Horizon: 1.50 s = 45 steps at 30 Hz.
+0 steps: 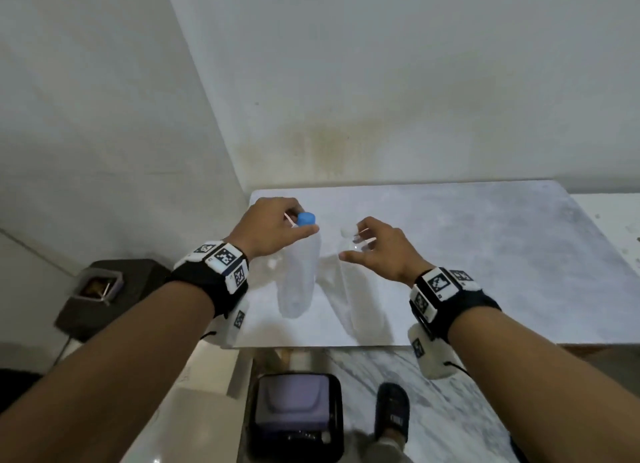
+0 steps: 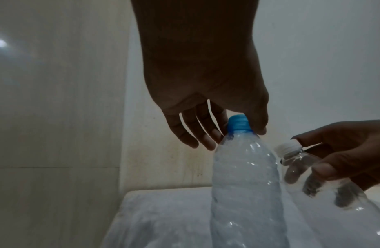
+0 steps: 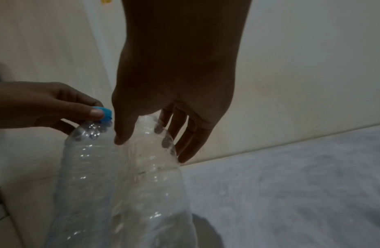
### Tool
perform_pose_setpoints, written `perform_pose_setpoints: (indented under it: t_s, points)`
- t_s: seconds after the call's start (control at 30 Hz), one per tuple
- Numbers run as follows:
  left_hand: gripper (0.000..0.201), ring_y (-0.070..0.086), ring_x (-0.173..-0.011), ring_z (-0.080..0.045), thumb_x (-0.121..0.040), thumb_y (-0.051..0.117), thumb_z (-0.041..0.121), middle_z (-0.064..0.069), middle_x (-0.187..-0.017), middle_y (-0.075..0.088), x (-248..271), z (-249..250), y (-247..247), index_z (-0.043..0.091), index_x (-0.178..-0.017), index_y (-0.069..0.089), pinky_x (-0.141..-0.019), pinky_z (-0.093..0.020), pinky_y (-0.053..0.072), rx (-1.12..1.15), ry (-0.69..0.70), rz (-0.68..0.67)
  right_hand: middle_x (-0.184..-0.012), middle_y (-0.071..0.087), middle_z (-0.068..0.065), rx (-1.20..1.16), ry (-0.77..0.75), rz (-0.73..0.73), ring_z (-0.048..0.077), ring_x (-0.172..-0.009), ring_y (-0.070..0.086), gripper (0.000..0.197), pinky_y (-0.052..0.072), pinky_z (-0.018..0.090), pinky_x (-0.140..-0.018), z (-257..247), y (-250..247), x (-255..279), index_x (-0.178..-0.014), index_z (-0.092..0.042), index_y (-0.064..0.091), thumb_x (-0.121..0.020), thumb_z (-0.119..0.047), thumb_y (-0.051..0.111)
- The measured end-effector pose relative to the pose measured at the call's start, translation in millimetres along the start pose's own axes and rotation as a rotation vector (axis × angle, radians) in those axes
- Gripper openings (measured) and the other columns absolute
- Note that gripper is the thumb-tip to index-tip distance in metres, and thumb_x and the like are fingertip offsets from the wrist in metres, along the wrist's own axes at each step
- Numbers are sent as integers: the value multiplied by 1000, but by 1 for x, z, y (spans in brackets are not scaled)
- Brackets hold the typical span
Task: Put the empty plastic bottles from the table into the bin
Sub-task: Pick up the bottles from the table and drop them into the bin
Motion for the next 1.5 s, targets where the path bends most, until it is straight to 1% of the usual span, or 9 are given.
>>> perform_pose_setpoints:
  t_s: [0.17,0.4,0.57,0.77,1.0,1.2,1.33,1.4,1.5]
  points:
    - [37,63,-76,-4,-68,72,62,11,-80,70,78,-46,-4,28,-82,69,-74,-29,53,-44,-110,-145,-101,70,-3,63,31,-179,14,-81,70,54,54,29,-75,-10,69,35,-99,-24,56,-62,-51,85]
    - [37,62,-87,-17,-70,75,56,5,-89,71,148,-91,50,24,-88,70,-77,-33,51,-87,-279,-243,-100,68,1,153,60,-353,22,-86,70,46,51,29,-77,27,127,69,-95,-29,56,-62,-34,87]
    - [39,62,-85,-16,-70,77,51,3,-91,67,190,-114,126,21,-94,68,-72,-28,50,-39,-341,-353,-95,68,-5,181,85,-333,22,-85,65,43,53,38,-76,79,168,103,-91,-34,51,-63,-30,83]
    - [36,63,-89,-22,-71,78,33,-5,-101,70,231,-176,217,17,-101,67,-69,-27,42,32,-439,-341,-100,66,0,96,153,-336,26,-90,62,43,55,45,-78,150,242,136,-97,-29,50,-67,-17,79]
    - [39,67,-98,-33,-69,73,33,-11,-105,72,271,-268,307,16,-103,65,-81,-40,55,45,-509,-349,-104,62,-2,80,164,-238,24,-92,59,38,54,45,-78,200,324,147,-99,-24,52,-73,-12,76]
    - [27,67,-86,-19,-71,80,18,1,-95,72,318,-323,351,20,-94,66,-79,-34,56,207,-593,-256,-106,61,-5,70,238,-218,19,-96,60,39,56,46,-82,226,368,156,-99,-25,52,-74,-12,79]
    - [34,68,-86,-29,-80,71,29,-4,-94,71,333,-344,373,23,-110,58,-73,-36,54,-11,-588,-256,-102,59,-11,80,233,-189,4,-85,55,36,53,30,-78,237,386,156,-95,-26,52,-75,-11,78]
    - [38,69,-77,-31,-81,68,30,-8,-85,71,337,-349,383,17,-114,54,-64,-37,54,-175,-617,-327,-103,60,-9,121,181,-193,9,-85,54,36,48,26,-75,236,394,157,-98,-23,55,-74,-10,79]
    - [36,60,-39,-25,-46,88,20,-4,-49,61,332,-344,405,13,-72,64,-36,-26,44,-367,-480,-483,-105,61,-7,214,85,-197,16,-88,54,36,49,29,-72,236,403,158,-100,-22,57,-74,-12,79]
Point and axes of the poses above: each hand's wrist, its own x-axis away from the middle knuckle, its own y-axis out of the palm, z = x × y, the point moved 8 cm from there along -x, towards the middle knuckle
